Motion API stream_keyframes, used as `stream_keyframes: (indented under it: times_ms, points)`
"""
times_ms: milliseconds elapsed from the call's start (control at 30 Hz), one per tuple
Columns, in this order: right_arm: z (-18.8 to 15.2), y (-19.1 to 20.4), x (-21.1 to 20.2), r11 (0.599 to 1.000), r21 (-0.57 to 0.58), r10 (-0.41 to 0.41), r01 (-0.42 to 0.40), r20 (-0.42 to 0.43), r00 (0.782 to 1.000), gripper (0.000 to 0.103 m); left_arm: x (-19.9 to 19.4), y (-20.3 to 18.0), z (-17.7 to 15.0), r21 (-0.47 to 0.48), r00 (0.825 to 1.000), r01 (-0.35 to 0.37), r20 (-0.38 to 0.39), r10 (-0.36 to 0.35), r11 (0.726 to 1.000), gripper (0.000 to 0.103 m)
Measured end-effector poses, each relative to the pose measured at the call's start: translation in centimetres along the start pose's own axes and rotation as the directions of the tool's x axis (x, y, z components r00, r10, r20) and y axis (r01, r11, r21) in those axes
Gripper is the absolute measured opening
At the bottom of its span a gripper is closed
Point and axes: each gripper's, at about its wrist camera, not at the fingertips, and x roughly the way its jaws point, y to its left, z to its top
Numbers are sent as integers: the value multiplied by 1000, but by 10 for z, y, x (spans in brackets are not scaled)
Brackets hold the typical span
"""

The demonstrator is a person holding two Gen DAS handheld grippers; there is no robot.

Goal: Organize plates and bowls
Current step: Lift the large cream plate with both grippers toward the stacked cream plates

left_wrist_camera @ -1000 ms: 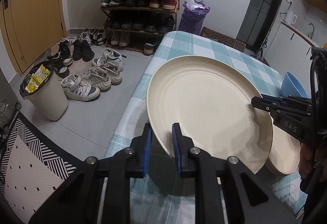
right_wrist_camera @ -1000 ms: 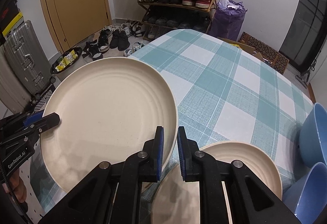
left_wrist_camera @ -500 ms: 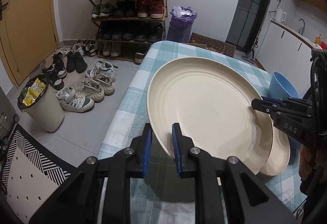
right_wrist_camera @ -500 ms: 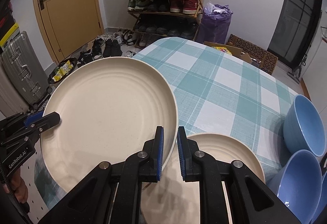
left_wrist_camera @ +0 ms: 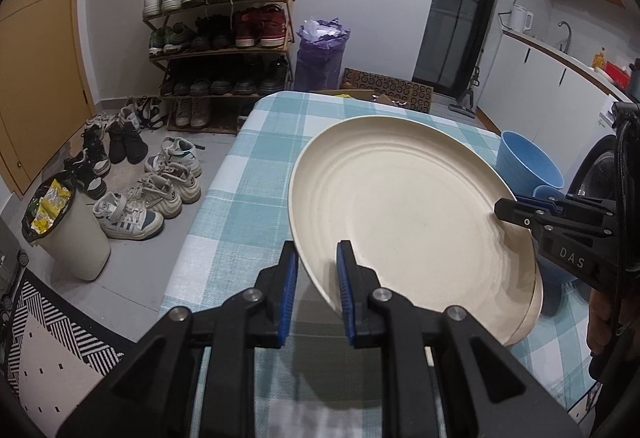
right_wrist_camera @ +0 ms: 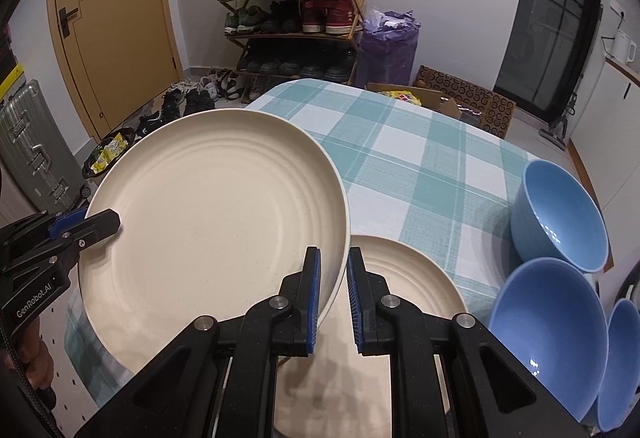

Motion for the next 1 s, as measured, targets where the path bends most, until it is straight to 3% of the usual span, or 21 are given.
stream_keyframes:
  times_ms: [633, 1000]
  points:
    - [-43, -40, -21, 994, 84, -71, 73, -29, 997, 14, 13, -49, -3, 91, 997, 75, -35, -72, 993, 18]
    - [-64, -47, -19, 990, 94, -97, 102, -53, 994, 14, 29, -62, -10, 120, 994, 86, -70, -78, 989, 18]
